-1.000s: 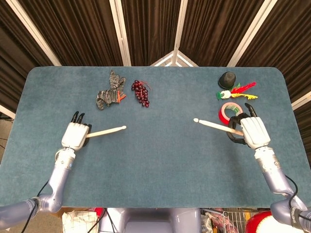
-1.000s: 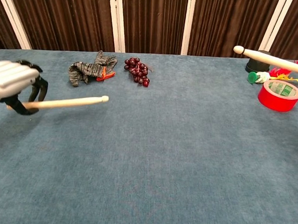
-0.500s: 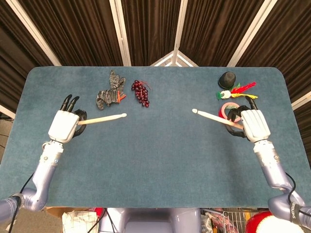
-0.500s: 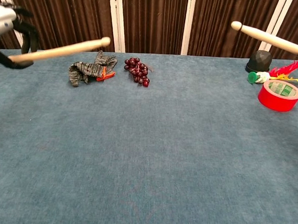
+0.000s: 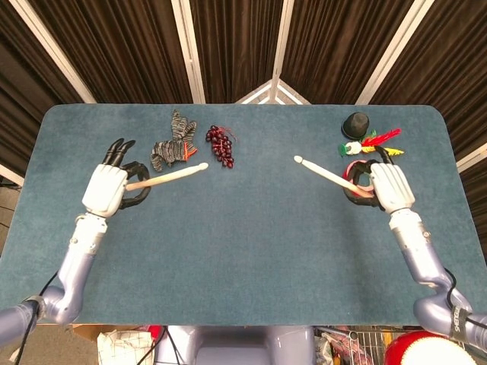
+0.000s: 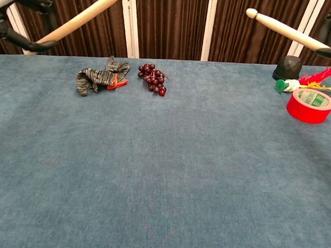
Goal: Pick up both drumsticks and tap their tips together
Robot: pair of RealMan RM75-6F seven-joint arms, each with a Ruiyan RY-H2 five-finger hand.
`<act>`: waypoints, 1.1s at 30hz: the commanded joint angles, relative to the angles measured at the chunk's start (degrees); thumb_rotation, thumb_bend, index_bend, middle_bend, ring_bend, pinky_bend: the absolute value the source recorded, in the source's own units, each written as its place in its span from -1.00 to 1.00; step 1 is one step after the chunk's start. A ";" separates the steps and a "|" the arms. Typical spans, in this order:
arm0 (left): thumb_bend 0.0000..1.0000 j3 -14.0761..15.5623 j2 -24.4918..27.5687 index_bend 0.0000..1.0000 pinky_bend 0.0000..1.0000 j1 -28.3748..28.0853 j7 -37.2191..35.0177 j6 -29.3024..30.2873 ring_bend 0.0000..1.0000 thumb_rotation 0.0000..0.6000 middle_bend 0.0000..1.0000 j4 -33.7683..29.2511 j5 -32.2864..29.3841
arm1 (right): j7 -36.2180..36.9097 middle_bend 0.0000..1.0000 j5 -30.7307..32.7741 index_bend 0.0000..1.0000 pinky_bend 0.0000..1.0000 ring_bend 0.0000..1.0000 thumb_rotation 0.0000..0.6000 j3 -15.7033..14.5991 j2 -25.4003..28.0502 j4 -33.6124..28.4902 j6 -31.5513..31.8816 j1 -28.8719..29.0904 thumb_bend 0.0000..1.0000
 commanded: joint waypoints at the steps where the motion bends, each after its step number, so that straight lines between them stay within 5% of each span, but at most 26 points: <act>1: 0.06 -0.25 -1.36 0.19 -1.00 -1.03 0.98 -0.87 -0.81 1.00 0.23 0.75 0.04 | 0.53 0.23 1.68 0.42 -1.00 -0.17 1.00 1.36 0.14 -0.67 -1.85 1.58 -0.15; 14: 0.05 -0.95 -9.78 0.19 -1.00 -4.27 -0.64 -0.58 -0.81 1.00 0.23 7.03 1.95 | -6.47 0.23 10.05 0.42 -1.00 -0.16 1.00 4.56 -1.25 -4.11 -7.25 8.64 -0.15; 33: 0.05 -3.41 -19.70 0.19 -1.00 -8.03 -3.32 1.44 -0.81 1.00 0.23 14.34 2.76 | -16.11 0.23 18.58 0.42 -1.00 -0.16 1.00 5.78 -2.55 -14.24 -4.68 13.62 -0.15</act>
